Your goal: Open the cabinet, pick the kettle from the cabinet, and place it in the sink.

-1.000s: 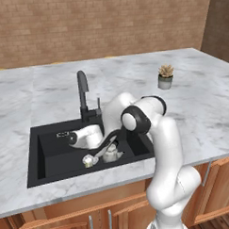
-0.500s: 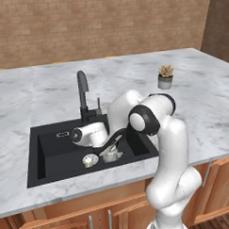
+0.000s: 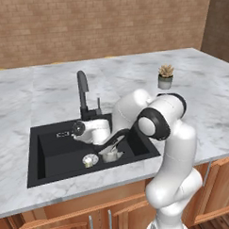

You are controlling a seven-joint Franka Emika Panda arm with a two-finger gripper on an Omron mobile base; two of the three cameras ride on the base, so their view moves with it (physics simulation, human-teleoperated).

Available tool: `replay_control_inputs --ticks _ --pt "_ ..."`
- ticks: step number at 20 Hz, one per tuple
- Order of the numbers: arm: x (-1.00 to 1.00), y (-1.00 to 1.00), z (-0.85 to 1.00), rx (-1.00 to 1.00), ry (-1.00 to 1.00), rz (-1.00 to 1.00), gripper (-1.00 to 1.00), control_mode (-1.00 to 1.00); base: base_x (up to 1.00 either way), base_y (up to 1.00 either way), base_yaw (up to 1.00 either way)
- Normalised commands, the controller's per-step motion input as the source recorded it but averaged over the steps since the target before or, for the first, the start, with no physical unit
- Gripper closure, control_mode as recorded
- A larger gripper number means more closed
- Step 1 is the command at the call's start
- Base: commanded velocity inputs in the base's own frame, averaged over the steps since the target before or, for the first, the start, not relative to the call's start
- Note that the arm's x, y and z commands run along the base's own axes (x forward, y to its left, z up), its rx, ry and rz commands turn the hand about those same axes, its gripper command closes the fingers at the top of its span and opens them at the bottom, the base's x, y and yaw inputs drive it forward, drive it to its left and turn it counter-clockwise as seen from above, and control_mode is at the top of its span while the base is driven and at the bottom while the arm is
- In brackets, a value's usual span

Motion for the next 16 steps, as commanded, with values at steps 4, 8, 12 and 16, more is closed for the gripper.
replay_control_inputs --ticks 4,8,12,16 --pt "-0.17 0.06 0.46 0.05 0.14 0.0 -1.0 -1.0 0.0 0.0 0.0" --pt "-0.17 0.06 0.46 0.07 0.19 0.01 -1.0 -1.0 0.0 0.0 0.0" --pt "-0.23 0.05 0.44 0.07 0.14 0.06 -1.0 -1.0 0.0 0.0 0.0" --pt "-0.32 0.01 0.38 0.06 0.01 0.13 -1.0 -1.0 0.0 0.0 0.0"
